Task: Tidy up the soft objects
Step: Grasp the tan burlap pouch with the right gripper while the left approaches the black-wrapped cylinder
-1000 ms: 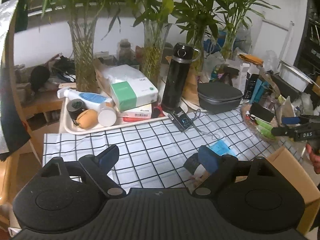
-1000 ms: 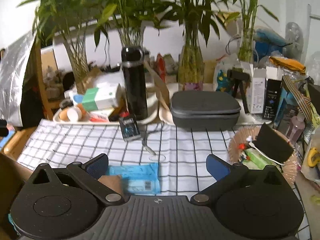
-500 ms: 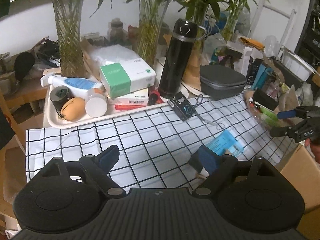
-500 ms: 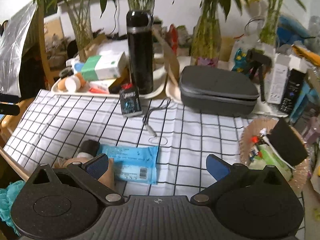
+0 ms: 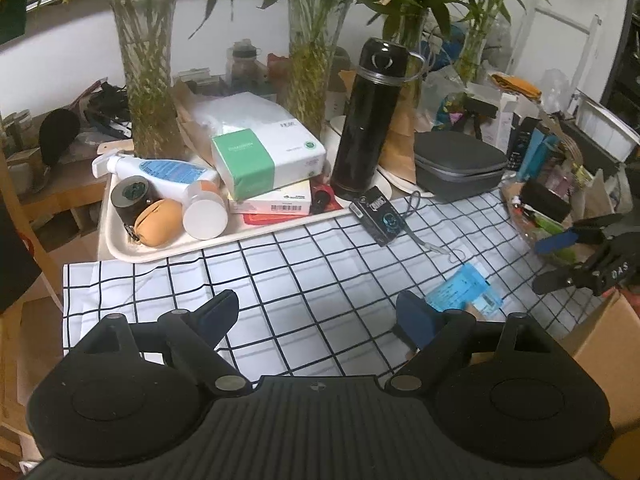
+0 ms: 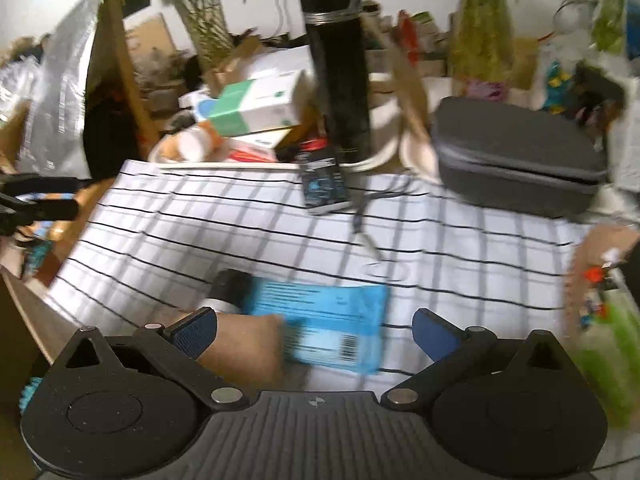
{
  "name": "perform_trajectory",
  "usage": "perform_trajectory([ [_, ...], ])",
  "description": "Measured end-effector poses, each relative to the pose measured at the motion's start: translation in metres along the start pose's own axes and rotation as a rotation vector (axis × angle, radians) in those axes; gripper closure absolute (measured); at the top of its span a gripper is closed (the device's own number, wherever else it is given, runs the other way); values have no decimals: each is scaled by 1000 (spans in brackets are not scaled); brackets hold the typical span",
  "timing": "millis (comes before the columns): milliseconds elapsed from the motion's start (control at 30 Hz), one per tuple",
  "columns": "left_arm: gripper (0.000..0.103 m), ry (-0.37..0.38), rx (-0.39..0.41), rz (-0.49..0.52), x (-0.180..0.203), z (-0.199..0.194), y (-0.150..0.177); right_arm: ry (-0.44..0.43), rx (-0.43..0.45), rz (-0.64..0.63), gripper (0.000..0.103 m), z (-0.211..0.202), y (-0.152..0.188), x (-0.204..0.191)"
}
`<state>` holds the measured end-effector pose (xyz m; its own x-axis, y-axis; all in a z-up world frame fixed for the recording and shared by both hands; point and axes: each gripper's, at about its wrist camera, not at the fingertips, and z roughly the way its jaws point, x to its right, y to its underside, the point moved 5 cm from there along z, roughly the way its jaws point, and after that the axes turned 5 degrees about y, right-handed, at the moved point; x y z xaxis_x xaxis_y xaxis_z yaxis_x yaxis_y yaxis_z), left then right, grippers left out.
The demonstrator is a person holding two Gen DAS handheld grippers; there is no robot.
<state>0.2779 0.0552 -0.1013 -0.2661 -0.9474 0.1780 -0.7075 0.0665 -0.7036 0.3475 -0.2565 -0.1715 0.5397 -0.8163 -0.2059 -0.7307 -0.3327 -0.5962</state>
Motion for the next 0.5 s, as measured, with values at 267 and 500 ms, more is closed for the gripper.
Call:
perform_trajectory([
  [267, 16, 16, -14, 50, 7, -1, 4, -11, -34, -37, 0, 23, -1, 1],
  [500, 16, 26, -7, 31, 6, -3, 3, -119, -79, -61, 0, 47, 1, -4],
])
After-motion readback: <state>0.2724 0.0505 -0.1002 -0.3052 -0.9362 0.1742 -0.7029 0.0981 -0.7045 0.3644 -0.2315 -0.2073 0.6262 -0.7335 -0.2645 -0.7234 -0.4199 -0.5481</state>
